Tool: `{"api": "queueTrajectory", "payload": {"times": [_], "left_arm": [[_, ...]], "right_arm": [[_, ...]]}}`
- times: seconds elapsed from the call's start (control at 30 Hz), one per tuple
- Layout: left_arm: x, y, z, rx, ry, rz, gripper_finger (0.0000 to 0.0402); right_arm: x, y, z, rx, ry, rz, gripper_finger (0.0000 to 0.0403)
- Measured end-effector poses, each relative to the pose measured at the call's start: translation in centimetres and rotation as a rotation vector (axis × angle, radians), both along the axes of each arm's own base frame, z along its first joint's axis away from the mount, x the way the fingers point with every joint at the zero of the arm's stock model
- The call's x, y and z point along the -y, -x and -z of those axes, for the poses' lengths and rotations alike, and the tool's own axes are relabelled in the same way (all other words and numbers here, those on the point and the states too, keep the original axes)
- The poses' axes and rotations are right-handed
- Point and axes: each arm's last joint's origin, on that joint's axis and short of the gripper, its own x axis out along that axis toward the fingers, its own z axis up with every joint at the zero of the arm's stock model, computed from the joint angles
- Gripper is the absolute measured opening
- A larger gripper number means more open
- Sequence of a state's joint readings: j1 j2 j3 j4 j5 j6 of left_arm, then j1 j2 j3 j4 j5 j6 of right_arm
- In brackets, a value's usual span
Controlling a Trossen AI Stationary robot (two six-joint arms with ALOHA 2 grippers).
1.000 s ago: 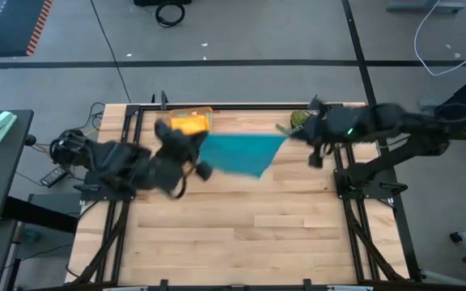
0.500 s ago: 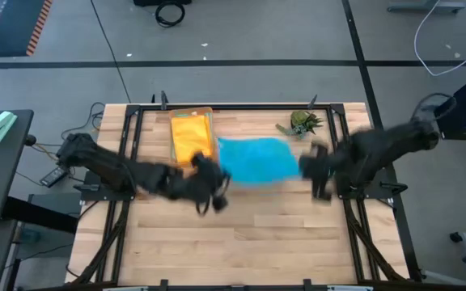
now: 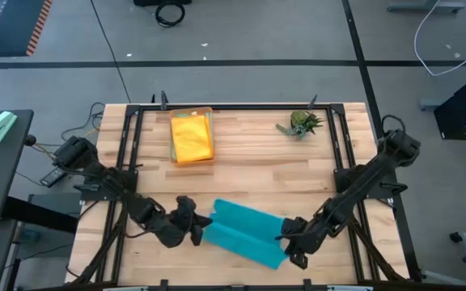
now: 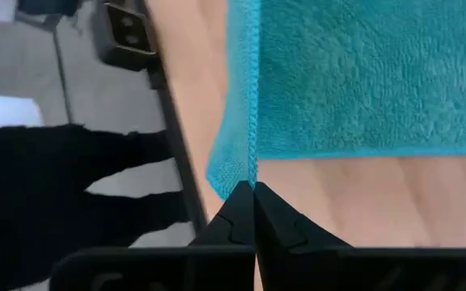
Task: Fold microfiber towels
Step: Fold the blue microfiber cloth
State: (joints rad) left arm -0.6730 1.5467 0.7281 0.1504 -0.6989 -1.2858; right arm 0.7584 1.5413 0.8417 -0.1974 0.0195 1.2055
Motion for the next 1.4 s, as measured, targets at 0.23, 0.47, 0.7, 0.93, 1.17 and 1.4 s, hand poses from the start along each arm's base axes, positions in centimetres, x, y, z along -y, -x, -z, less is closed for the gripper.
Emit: {"api": "queueTrajectory", "payload": {"times": [0.23,0.47,0.7,0.93,1.17,1.4], "left_arm": [[-2.4,-1.3,0.2,-0.017,-0.014,-0.101,0.0011],[-3.8,-2.5,1.6,-0.098,0.024,-0.092,0.0016],[-4.3,-2.8,2.1,-0.125,0.001,-0.089,0.0049],[-4.6,-2.9,2.1,-0.128,-0.005,-0.099,0.0076],[-4.9,-2.7,2.0,-0.151,-0.027,-0.101,0.0106],[-4.5,-3.1,2.5,-0.155,-0.053,-0.026,0.0101]], "right_arm": [[3.3,-0.3,-1.6,-0.092,0.099,0.037,0.0000],[5.6,-1.4,0.1,-0.161,0.195,0.015,0.0000],[7.2,-2.4,1.2,-0.193,0.252,0.057,0.0000],[8.3,-2.9,1.2,-0.189,0.268,0.067,0.0000],[8.7,-3.1,1.2,-0.186,0.275,0.072,0.0013],[9.2,-3.0,1.3,-0.232,0.272,0.105,0.0016]]}}
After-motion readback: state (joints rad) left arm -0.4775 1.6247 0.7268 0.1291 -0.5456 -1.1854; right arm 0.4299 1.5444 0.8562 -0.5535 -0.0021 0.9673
